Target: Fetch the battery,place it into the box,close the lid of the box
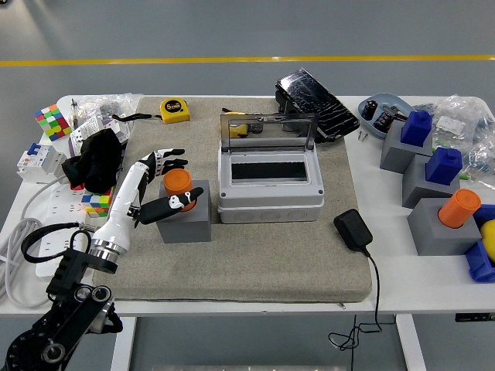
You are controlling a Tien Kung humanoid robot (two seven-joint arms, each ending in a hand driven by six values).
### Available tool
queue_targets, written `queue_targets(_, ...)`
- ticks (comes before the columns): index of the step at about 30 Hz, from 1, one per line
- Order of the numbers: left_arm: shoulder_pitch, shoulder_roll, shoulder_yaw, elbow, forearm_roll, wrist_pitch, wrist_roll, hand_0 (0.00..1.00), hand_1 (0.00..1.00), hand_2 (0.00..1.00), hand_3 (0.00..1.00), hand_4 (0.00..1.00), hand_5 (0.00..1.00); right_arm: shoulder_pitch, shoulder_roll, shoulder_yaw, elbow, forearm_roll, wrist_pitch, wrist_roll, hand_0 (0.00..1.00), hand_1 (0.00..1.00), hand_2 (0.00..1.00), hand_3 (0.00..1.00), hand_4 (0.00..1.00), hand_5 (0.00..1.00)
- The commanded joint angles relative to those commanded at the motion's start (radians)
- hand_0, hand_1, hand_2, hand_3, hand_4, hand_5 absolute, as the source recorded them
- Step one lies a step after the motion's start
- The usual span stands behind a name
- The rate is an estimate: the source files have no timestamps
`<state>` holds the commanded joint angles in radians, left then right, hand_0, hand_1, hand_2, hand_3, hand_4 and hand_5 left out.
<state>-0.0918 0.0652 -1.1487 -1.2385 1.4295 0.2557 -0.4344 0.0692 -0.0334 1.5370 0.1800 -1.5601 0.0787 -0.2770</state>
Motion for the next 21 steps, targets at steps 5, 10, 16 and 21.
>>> queue_targets(5, -0.007, -0.004, 0.027, 0.037, -0.048, 0.014, -0.045, 0.550, 0.612, 0.590, 0.687, 0.998, 0.134, 0.000, 0.000, -0.003, 0.000, 0.003, 0.000, 0.001, 0.639, 0.665, 0.674, 0.605, 0.993, 0.585)
queue_targets(10, -0.020, -0.011, 0.056, 0.069, -0.105, 0.028, -0.090, 0.482, 0.547, 0.512, 0.628, 0.998, 0.034, 0.001, -0.001, -0.005, 0.000, 0.003, 0.001, 0.000, 0.639, 0.665, 0.674, 0.606, 0.993, 0.584)
queue_targets(16, -0.037, -0.016, 0.091, 0.097, -0.152, 0.035, -0.117, 0.403, 0.478, 0.478, 0.548, 0.998, 0.025, 0.003, -0.001, -0.004, 0.000, 0.005, 0.000, 0.000, 0.639, 0.665, 0.674, 0.606, 0.994, 0.585)
queue_targets(21, -0.053, -0.026, 0.110, 0.131, -0.195, 0.040, -0.135, 0.345, 0.399, 0.423, 0.490, 0.998, 0.005, 0.004, -0.001, -0.006, 0.000, 0.006, 0.000, 0.000, 0.639, 0.665, 0.674, 0.606, 0.994, 0.584)
